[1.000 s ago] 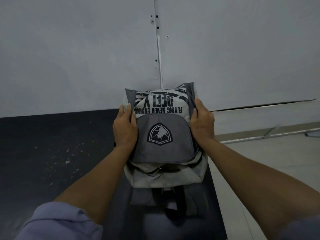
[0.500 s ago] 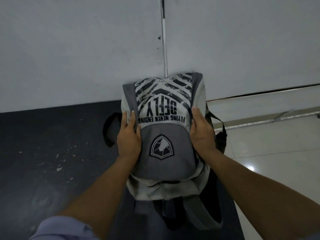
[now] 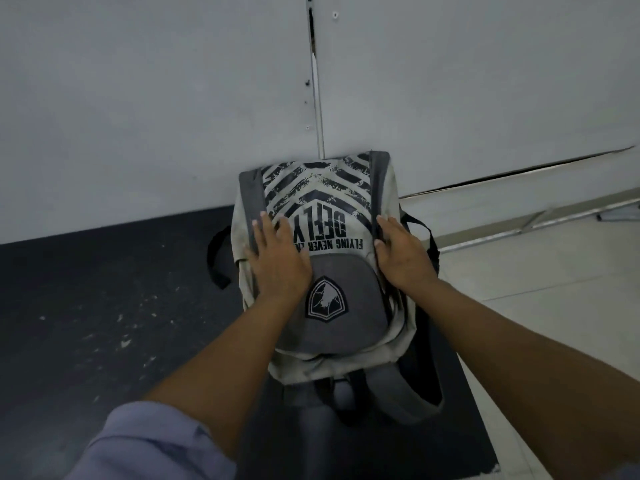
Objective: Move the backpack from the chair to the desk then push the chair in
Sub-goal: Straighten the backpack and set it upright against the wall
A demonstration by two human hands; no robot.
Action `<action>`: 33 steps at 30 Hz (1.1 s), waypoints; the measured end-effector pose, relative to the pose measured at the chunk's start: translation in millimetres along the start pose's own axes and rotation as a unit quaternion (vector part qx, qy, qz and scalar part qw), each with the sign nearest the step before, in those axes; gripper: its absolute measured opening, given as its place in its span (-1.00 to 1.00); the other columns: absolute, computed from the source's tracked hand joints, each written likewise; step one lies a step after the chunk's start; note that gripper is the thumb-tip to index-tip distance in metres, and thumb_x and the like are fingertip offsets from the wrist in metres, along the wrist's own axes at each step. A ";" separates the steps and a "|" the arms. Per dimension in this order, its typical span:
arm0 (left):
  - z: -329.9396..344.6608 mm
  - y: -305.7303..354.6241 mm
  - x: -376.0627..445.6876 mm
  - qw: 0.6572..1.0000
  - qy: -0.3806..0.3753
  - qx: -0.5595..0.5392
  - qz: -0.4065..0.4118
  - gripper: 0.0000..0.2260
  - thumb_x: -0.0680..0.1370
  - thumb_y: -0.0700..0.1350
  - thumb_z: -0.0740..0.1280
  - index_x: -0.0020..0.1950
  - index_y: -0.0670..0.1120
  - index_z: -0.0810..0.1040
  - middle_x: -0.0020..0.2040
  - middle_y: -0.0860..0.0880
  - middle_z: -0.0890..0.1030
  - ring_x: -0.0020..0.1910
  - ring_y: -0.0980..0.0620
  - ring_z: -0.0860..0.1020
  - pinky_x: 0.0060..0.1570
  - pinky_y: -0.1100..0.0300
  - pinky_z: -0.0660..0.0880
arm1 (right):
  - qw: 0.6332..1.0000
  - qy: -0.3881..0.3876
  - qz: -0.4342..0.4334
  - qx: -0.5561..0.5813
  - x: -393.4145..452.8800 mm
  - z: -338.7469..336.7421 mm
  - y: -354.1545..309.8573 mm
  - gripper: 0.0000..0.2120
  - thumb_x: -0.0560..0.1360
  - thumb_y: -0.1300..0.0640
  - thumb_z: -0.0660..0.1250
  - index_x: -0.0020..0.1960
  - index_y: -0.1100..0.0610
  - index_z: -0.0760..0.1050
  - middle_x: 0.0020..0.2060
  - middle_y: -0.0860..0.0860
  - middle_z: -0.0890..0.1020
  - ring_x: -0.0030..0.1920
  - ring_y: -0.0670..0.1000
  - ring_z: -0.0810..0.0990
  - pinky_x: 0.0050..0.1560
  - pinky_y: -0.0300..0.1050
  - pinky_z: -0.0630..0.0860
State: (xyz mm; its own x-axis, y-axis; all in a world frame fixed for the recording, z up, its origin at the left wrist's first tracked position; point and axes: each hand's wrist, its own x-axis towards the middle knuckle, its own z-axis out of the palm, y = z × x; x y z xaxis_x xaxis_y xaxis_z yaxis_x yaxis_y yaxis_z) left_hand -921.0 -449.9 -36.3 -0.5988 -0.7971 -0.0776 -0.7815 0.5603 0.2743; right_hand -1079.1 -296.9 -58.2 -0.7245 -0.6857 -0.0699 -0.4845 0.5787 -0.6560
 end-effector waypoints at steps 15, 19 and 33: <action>40.3 144.2 13.9 0.992 0.006 -0.008 0.122 -0.46 0.65 0.06 0.25 0.61 -0.07 0.30 0.65 -0.15 0.24 0.67 -0.16 0.11 0.60 -0.25 0.07 | 0.983 0.091 0.157 0.009 -11.2 -41.3 69.8 -0.69 0.63 0.01 0.23 0.28 0.12 0.57 0.18 0.16 0.67 0.20 0.25 0.61 0.11 0.05 0.54; 58.0 175.8 37.2 0.997 0.023 -0.007 0.072 -0.40 0.64 0.08 0.27 0.63 -0.10 0.24 0.68 -0.16 0.14 0.68 -0.18 0.04 0.59 -0.30 0.08 | 0.963 0.066 0.259 0.047 7.9 -41.7 107.4 -0.65 0.63 -0.06 0.26 0.23 0.18 0.58 0.13 0.20 0.67 0.14 0.26 0.63 0.10 0.08 0.55; 71.2 188.2 82.8 0.993 0.100 -0.036 -0.045 -0.69 0.63 -0.07 0.35 0.35 -0.11 0.57 0.54 -0.11 0.45 0.45 -0.12 0.49 0.56 -0.18 0.25 | 0.922 -0.014 0.337 0.189 63.8 -20.9 146.3 -0.79 0.49 0.19 0.47 0.12 0.16 0.72 -0.02 0.18 0.74 -0.01 0.20 0.72 0.12 0.09 0.67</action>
State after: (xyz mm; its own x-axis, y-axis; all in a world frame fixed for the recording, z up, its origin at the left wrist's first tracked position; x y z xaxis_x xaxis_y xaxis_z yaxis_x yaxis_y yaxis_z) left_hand -1130.0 -394.5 -59.3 -0.4738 -0.8765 0.0857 -0.8119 0.4724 0.3431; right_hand -1206.5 -246.7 -142.9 -0.7835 -0.2407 -0.5729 0.2799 0.6864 -0.6711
